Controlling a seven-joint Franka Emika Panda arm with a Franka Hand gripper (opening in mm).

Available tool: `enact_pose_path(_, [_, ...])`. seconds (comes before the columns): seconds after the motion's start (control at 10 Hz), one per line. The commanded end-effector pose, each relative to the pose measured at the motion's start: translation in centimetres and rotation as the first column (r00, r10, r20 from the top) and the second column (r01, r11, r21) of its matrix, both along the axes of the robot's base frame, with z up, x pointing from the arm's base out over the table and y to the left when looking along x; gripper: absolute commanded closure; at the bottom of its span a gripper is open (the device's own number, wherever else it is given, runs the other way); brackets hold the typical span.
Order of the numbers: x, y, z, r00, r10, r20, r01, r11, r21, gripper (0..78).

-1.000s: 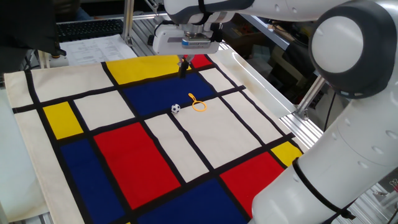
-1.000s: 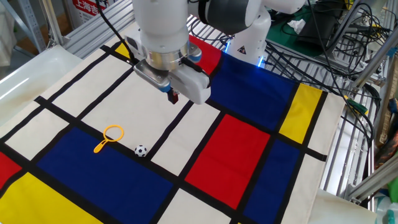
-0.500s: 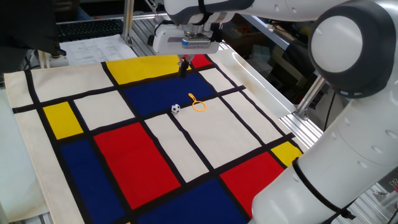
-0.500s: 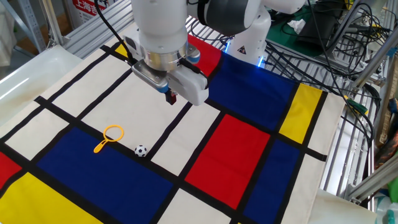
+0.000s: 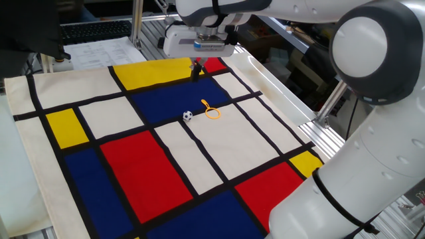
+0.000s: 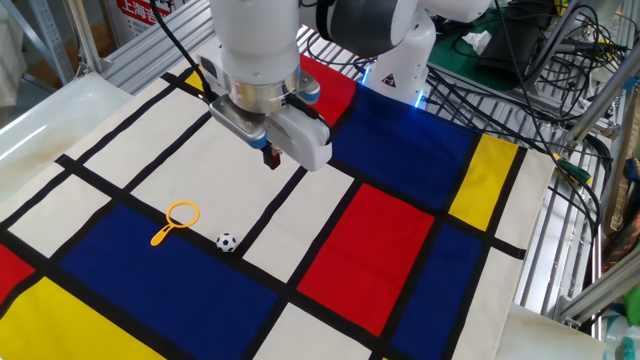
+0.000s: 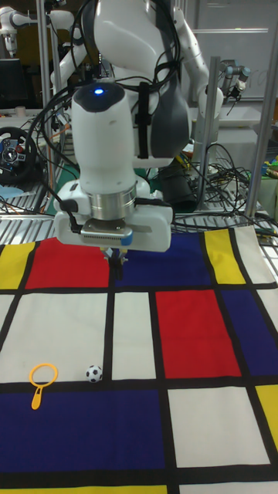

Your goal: Attach the bubble ring to the ball

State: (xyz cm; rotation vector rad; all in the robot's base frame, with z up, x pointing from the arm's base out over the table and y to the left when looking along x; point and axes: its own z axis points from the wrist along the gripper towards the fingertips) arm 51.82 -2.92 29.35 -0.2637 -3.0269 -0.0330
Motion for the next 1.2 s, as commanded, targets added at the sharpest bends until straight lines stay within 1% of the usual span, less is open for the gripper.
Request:
enact_pose_path(0.1, [0.07, -0.04, 0.14, 0.997, -0.023, 0.069, 0.025, 0.999, -0.026, 77.6])
enact_pose_path(0.3, [0.07, -0.04, 0.14, 0.994, -0.090, 0.070, 0.091, 0.996, -0.024, 77.6])
enact_pose_path(0.4, [0.07, -0.04, 0.14, 0.990, -0.124, 0.066, 0.125, 0.992, -0.022, 77.6])
enact_pose_path(0.5, [0.07, -0.04, 0.14, 0.989, -0.137, 0.060, 0.139, 0.990, -0.023, 77.6])
enact_pose_path(0.6, [0.07, -0.04, 0.14, 0.988, -0.140, 0.059, 0.141, 0.990, -0.024, 77.6])
enact_pose_path(0.7, [0.07, -0.04, 0.14, 0.989, -0.142, 0.050, 0.144, 0.989, -0.024, 77.6])
enact_pose_path(1.2, [0.07, -0.04, 0.14, 0.990, -0.133, 0.051, 0.134, 0.991, -0.017, 77.6])
